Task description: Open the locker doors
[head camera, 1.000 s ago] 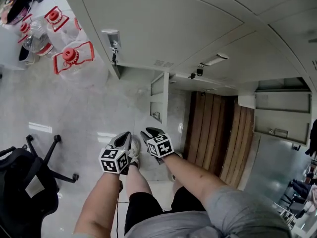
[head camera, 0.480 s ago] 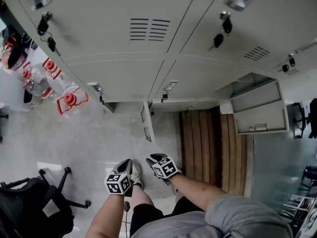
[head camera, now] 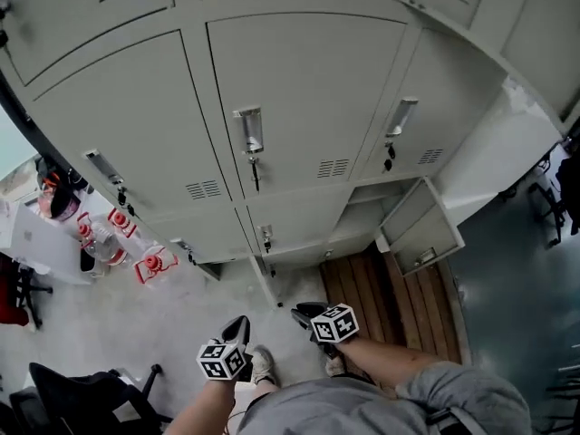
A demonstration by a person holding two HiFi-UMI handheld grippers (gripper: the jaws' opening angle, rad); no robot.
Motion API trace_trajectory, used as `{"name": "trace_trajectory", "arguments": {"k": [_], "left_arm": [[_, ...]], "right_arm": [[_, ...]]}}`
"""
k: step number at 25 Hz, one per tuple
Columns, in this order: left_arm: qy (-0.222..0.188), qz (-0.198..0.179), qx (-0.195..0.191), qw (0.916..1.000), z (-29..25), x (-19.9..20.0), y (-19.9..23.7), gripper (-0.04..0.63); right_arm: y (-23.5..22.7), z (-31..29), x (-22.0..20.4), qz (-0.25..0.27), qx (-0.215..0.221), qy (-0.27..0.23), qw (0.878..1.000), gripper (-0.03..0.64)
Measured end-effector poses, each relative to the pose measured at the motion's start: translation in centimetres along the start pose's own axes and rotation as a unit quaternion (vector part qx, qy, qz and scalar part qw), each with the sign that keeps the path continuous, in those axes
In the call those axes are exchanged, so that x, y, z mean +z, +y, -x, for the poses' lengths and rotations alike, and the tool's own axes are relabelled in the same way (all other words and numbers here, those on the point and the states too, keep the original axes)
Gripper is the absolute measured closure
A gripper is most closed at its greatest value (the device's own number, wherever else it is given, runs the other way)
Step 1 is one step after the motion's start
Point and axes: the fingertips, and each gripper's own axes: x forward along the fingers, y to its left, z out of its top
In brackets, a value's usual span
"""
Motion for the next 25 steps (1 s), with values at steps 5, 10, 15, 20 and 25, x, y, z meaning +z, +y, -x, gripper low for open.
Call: {"name": "trace_trajectory", "arguments": {"k": [5,10,15,20,25], "left_arm": [[-0.102,-0.057,-0.004,0.9931,2.6,11.9,-8.7,0.591],[-0.195,-0.124,-0.022,0.9727,6.5,22.0,-19.1,0.591],[-0.260,-0.154,-0.043,0.9524,10.1,29.5,-26.6,0.591],[-0.293,-0.175,-0.067,0.9375,14.1,34.7,-30.1,0.591],[-0.296,-0.191,-0.095,0.9309,16.8,37.5,-31.0,0.591]], "right_arm": [[0.3,11.1,11.4,0.051,0.019,-0.096,0.994,0.546],[2.1,22.2,21.5,0.129,0.014,-0.172,0.977,0.571],[4.4,30.4,28.7,0.168,0.006,-0.228,0.959,0.595],[9.4,34.7,32.9,0.183,0.018,-0.264,0.947,0.607],[14.2,37.2,35.8,0.201,0.017,-0.300,0.932,0.609]]}}
